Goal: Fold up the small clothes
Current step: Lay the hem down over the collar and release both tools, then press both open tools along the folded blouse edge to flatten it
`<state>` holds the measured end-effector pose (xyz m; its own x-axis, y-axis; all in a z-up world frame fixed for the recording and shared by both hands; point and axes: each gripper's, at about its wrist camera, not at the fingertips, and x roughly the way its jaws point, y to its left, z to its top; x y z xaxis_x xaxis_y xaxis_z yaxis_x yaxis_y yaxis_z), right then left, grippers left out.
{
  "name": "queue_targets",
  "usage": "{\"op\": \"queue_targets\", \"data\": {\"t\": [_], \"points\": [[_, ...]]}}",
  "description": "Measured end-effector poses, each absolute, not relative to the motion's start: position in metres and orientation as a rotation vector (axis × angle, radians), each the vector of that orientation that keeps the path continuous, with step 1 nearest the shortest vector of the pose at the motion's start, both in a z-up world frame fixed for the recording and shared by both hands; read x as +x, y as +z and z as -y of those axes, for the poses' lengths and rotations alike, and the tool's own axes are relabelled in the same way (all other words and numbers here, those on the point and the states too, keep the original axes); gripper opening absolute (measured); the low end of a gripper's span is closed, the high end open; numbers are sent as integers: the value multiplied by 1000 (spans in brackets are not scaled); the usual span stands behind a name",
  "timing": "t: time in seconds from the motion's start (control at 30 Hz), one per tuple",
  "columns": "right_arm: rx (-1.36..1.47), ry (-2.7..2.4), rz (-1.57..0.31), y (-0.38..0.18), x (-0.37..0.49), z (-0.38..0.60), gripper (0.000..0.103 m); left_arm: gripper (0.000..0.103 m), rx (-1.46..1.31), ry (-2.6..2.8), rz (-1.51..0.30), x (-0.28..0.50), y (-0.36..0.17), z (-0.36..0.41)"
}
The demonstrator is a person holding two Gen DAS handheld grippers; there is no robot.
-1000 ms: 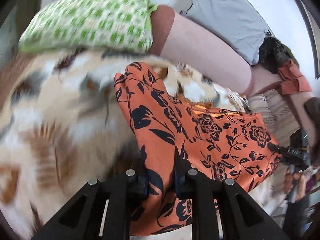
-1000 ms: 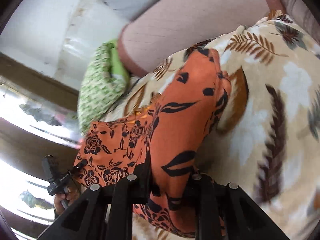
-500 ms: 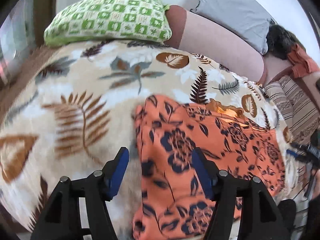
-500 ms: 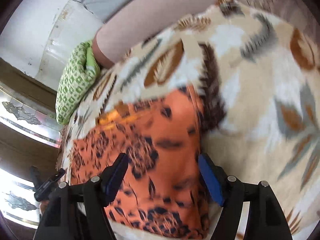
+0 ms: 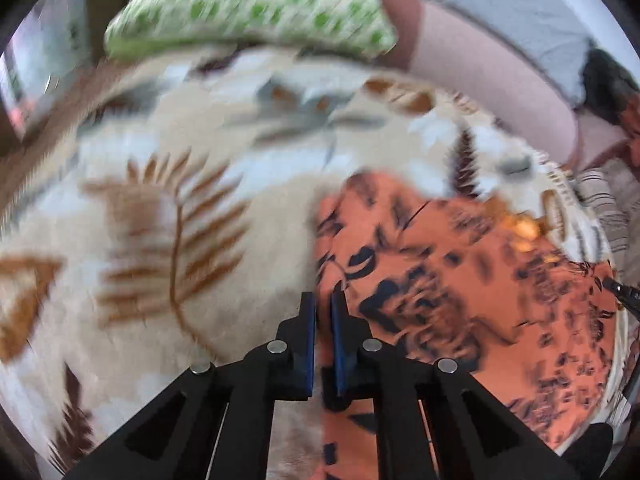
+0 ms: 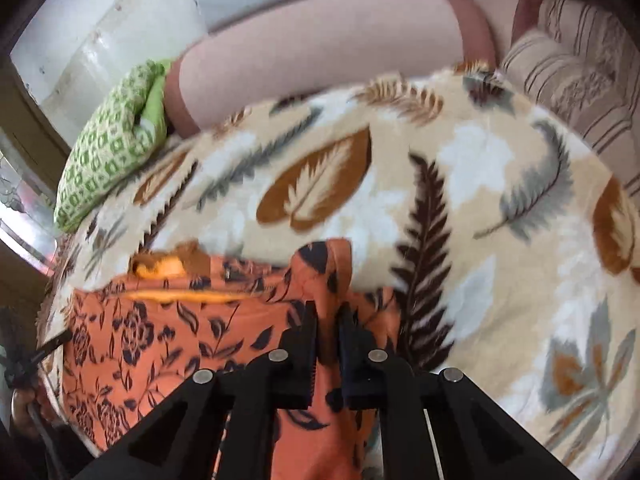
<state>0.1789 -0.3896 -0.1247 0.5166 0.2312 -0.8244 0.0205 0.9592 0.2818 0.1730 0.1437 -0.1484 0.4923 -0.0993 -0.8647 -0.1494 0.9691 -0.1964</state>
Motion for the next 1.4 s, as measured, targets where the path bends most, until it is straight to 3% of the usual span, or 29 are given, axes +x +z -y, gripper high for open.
{"op": "queue_targets", "data": {"t": [0.07,0.2,0.3,0.43,0.63,0.7,0.9,0.97,1.0,1.03,1.1,1.2,1.4], "points": [[312,146,-1172,-162,194,393,13,15,-262,45,-1043,170,-148,-145],[462,110,-1046,-145,183,417,14,37,-252,45,-949,160,-110,-144],[503,122,-985,-118,166,423,15,38,-205,-37,-881,155,-88,-130],[506,268,-977,-95,147,400,15,38,-178,-135,-929,153,-97,-103],[558,360,-1215,-169,179,378,16,38,-55,-125,-987,143,-139,-83],[762,346,-1171,-190,197,404,15,38,-28,-106,-985,143,-135,-79],[717,352,-1100,-149,177,403,18,40,-26,-86,-949,123,-116,-76],[742,411,-1122,-142,147,392,20,48,-64,-102,-930,112,-112,-79],[753,432,-1142,-143,134,387,29,56,-81,-104,-921,105,-111,-79],[756,453,-1162,-147,116,378,53,61,-87,-107,-918,102,-112,-78],[710,408,-1178,-159,97,372,84,63,-62,-95,-949,102,-124,-74],[864,319,-1147,-185,89,389,80,63,-36,-37,-1004,105,-136,-74],[768,365,-1008,-127,66,366,86,72,-94,-5,-980,85,-116,-77]]}}
